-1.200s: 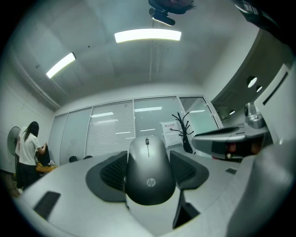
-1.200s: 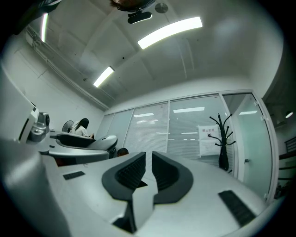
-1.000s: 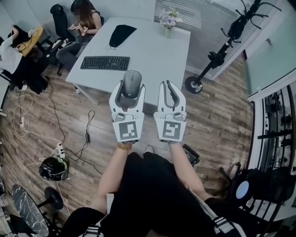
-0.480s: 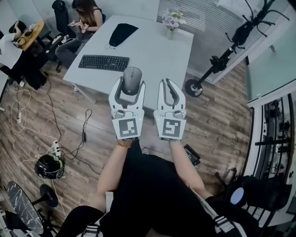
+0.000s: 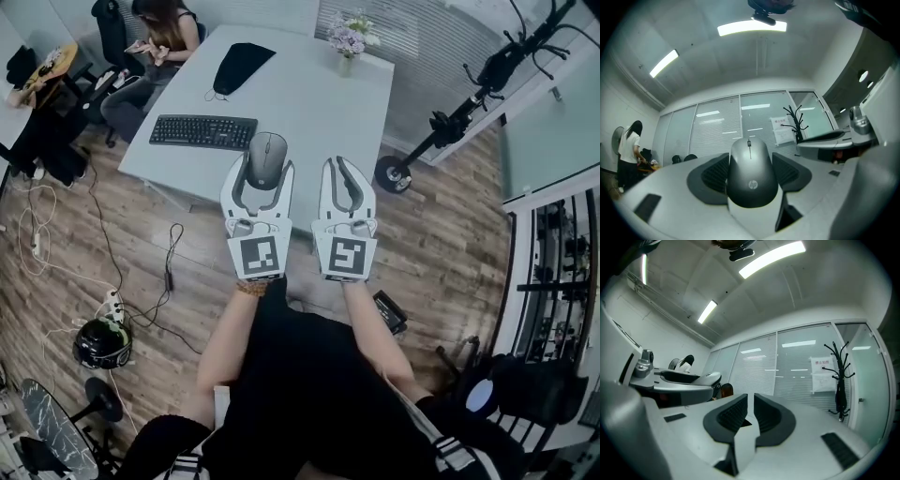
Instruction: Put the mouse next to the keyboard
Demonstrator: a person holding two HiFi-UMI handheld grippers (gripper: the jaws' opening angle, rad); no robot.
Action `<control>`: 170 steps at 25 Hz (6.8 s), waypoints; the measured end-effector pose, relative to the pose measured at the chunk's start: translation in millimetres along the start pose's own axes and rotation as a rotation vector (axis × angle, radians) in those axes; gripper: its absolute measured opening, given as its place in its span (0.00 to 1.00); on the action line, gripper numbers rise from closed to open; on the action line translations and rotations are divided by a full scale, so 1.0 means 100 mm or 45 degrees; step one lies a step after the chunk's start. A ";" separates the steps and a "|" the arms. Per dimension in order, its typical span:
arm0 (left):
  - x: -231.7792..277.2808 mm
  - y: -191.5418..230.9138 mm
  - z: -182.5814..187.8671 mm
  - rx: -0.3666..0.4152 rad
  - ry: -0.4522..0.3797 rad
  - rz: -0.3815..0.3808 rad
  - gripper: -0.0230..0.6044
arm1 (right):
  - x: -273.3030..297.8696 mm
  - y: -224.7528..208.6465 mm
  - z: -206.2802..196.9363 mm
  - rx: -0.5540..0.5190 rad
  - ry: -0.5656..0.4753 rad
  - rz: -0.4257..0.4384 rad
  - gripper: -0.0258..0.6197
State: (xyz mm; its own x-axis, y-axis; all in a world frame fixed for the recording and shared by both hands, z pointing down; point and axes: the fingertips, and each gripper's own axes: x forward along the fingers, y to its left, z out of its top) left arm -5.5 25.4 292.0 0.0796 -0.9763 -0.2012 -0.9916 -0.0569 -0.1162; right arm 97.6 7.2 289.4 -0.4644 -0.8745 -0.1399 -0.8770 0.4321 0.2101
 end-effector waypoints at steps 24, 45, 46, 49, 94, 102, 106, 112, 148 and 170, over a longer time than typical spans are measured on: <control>1.20 0.32 -0.99 -0.027 0.185 -0.045 0.51 | 1.20 -0.15 -0.82 0.032 0.185 -0.005 0.09; 1.89 0.38 -2.11 -0.088 0.378 -0.067 0.51 | 1.82 -0.31 -1.50 0.018 0.318 -0.009 0.09; 1.92 0.38 -2.18 -0.090 0.391 -0.067 0.51 | 1.85 -0.32 -1.55 0.018 0.329 -0.008 0.09; 2.01 0.37 -2.40 -0.093 0.434 -0.077 0.51 | 1.89 -0.31 -1.67 0.019 0.371 -0.009 0.09; 2.10 0.26 -4.89 -0.179 1.067 -0.094 0.51 | 2.53 -0.27 -2.83 0.052 0.624 -0.028 0.09; 1.99 0.25 -5.01 -0.171 1.120 -0.079 0.51 | 2.54 -0.27 -2.85 0.037 0.619 -0.030 0.09; 1.95 0.27 -5.06 -0.158 1.138 -0.082 0.51 | 2.54 -0.24 -2.86 0.051 0.640 -0.031 0.09; 1.92 0.30 -5.10 -0.097 1.154 -0.083 0.51 | 2.52 -0.17 -2.81 0.046 0.634 -0.020 0.09; 2.04 0.40 -3.97 -0.013 0.908 -0.132 0.52 | 2.22 -0.22 -2.23 0.032 0.542 -0.075 0.09; 1.90 0.56 -2.88 0.012 0.659 -0.138 0.51 | 2.00 -0.05 -1.83 0.034 0.467 -0.083 0.09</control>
State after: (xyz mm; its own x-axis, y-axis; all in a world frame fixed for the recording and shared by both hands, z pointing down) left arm -75.7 -223.9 527.8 0.1187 -0.9404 0.3187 -0.9793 -0.1638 -0.1187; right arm 31.9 -210.6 437.4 -0.3369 -0.9189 0.2053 -0.9084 0.3746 0.1858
